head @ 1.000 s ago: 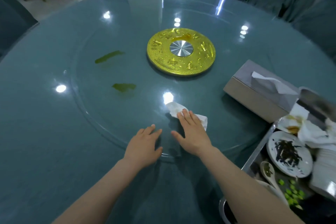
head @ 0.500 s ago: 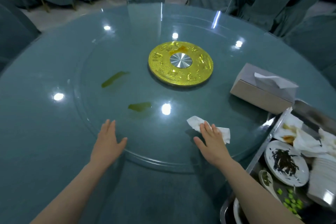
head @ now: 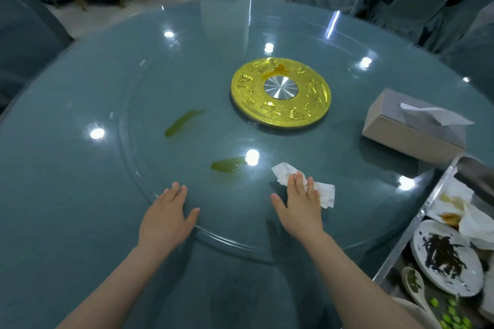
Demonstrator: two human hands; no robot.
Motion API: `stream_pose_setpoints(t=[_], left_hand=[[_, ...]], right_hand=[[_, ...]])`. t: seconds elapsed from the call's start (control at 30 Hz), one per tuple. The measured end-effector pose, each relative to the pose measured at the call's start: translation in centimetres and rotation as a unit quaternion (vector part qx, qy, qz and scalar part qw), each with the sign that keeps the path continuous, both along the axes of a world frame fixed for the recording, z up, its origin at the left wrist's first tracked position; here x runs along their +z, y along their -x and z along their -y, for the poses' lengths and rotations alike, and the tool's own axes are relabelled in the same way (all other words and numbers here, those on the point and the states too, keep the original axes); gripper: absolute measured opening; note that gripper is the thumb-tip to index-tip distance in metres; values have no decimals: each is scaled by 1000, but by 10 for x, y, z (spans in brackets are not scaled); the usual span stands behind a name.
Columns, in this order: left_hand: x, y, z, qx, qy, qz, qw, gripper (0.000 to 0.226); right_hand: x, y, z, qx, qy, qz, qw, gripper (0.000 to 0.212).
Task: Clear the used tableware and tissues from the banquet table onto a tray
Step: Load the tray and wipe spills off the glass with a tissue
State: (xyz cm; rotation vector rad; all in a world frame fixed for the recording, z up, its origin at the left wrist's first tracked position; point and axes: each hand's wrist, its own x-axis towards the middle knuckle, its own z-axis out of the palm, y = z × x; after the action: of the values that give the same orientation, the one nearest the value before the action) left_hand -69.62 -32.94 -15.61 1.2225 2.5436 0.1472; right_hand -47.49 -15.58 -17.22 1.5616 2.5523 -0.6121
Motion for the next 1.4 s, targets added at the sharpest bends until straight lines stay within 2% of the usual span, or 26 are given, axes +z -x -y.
stream_pose_setpoints(t=[0.17, 0.3, 0.47, 0.57, 0.63, 0.83, 0.9, 1.0, 1.07, 1.2, 1.4], left_hand=[[0, -14, 5, -44, -34, -24, 998, 56], [6, -20, 5, -93, -84, 16, 992, 38], [6, -31, 3, -150, -138, 106, 973, 28], [3, -40, 2, -127, -158, 198, 959, 26], [2, -47, 3, -87, -179, 228, 953, 26], [-3, -34, 11, 20, -238, 156, 958, 32], [-5, -22, 10, 17, -208, 125, 970, 39], [-5, -5, 5, 34, -117, 78, 989, 57], [-5, -1, 2, 39, -64, 52, 996, 61], [-8, -12, 5, -2, -30, 42, 999, 58], [0, -21, 5, -48, -106, 44, 992, 30]], right_hand=[[7, 21, -21, -26, 4, 12, 1000, 74], [12, 35, -30, -27, 2, 12, 1000, 76], [9, 60, -12, 29, 3, -3, 1000, 76], [6, 53, 4, 49, -13, -3, 999, 78], [5, 41, 17, 72, -15, 0, 997, 79], [-2, 0, 58, 131, -27, 8, 991, 78], [1, -12, 53, 126, -24, 1, 992, 74], [5, -27, 45, 122, -18, -6, 992, 70], [7, -36, 43, 114, -14, -2, 993, 69], [8, -49, 41, 67, -19, 9, 998, 64], [12, -27, 43, -105, -18, 6, 994, 75]])
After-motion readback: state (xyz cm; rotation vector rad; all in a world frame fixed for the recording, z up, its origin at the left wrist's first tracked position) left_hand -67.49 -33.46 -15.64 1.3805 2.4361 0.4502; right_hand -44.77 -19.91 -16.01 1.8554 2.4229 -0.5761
